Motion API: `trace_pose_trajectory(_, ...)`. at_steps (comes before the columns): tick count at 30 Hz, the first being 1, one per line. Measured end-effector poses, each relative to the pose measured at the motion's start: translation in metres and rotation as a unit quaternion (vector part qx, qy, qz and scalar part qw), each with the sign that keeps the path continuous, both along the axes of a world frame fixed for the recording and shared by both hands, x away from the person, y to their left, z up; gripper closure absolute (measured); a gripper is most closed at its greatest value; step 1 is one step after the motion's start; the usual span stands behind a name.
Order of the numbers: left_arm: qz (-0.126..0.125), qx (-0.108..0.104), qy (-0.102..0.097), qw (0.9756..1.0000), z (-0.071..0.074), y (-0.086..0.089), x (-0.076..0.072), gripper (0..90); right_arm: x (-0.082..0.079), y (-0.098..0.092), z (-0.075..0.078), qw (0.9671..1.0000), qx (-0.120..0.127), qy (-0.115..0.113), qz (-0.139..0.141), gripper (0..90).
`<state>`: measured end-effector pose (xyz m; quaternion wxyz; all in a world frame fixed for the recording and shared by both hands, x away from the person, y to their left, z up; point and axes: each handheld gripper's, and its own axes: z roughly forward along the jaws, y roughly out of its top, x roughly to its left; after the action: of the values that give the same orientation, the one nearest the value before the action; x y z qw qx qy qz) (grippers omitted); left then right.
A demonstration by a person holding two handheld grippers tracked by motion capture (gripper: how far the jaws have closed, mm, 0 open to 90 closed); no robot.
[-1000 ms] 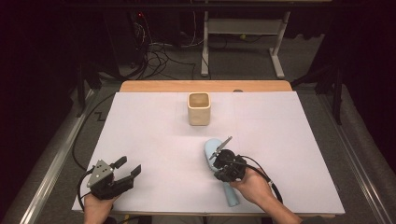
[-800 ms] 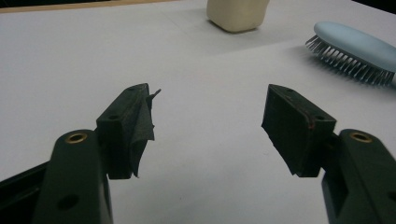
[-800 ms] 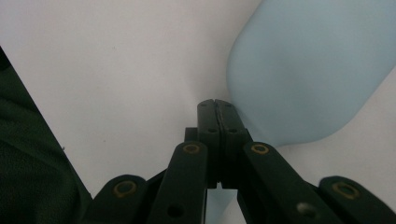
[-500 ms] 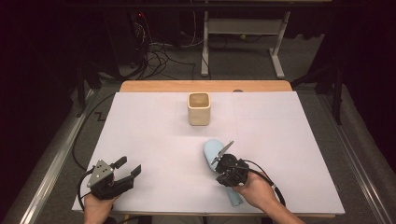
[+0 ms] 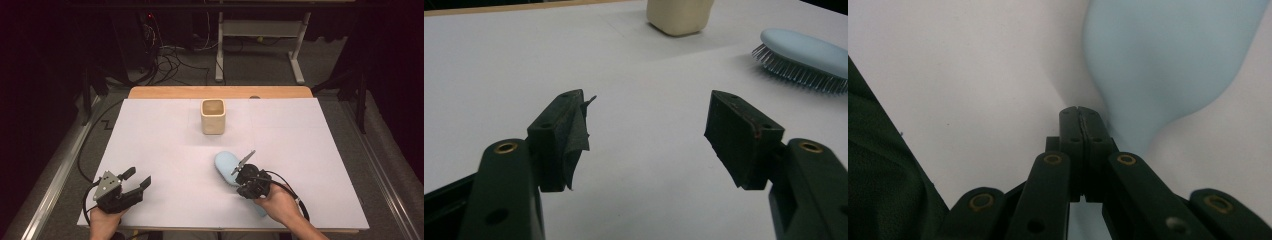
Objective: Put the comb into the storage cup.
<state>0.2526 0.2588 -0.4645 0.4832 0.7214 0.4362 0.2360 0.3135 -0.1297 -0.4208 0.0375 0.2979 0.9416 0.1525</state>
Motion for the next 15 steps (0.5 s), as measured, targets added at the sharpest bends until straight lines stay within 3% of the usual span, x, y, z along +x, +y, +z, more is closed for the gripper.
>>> trace_pose_trajectory(15,-0.011,-0.002,0.0,0.9999,0.0012,-0.0021,0.0047,34.4,0.0025,-0.0028,-0.0035,0.9999,-0.014,0.003,-0.009,90.0)
